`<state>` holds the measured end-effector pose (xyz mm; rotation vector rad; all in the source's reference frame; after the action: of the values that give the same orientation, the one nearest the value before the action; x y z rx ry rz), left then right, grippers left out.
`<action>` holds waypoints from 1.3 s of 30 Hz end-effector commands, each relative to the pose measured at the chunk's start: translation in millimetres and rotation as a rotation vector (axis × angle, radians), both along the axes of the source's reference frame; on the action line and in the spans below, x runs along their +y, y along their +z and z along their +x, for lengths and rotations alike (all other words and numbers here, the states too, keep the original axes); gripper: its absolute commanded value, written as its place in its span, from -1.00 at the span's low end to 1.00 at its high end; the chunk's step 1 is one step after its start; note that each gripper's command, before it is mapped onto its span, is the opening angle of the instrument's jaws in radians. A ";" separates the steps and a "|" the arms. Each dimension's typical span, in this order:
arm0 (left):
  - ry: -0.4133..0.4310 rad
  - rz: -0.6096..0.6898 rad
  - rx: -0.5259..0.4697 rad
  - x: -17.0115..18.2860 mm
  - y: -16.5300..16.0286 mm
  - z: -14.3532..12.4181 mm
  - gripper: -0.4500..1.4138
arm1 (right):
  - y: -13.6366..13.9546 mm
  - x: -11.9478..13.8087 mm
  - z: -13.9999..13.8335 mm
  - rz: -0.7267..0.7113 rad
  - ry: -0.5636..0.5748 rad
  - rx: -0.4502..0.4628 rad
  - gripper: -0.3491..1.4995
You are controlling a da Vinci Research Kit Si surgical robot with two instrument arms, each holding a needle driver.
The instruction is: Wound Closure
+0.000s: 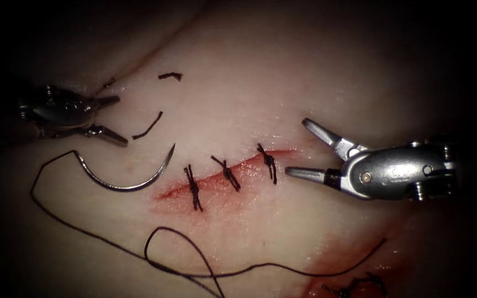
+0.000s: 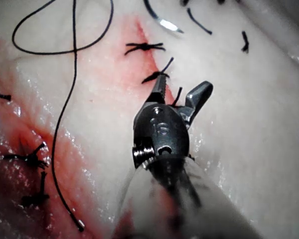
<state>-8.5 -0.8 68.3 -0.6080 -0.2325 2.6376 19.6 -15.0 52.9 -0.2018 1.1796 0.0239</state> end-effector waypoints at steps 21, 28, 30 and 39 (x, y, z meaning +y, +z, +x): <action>0.000 -0.174 -0.663 -2.8 -11.9 -14.2 0.35 | -0.3 0.1 -0.5 0.057 -0.082 -0.059 0.78; 0.069 -0.163 -0.744 -4.3 -11.7 -12.8 0.26 | -0.9 0.2 -2.7 0.117 -0.123 -0.074 0.76; 0.090 -0.158 -0.745 -4.6 -11.6 -11.5 0.15 | -1.0 0.3 -3.0 0.124 -0.125 -0.072 0.80; 0.125 -0.132 -0.765 -4.7 -11.5 -8.2 0.06 | -1.5 0.1 -3.6 0.134 -0.134 -0.062 0.78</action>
<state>-16.1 -5.0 56.3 -1.6744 -0.3201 2.4168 15.2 -14.5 50.9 -0.0053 1.1207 -0.0211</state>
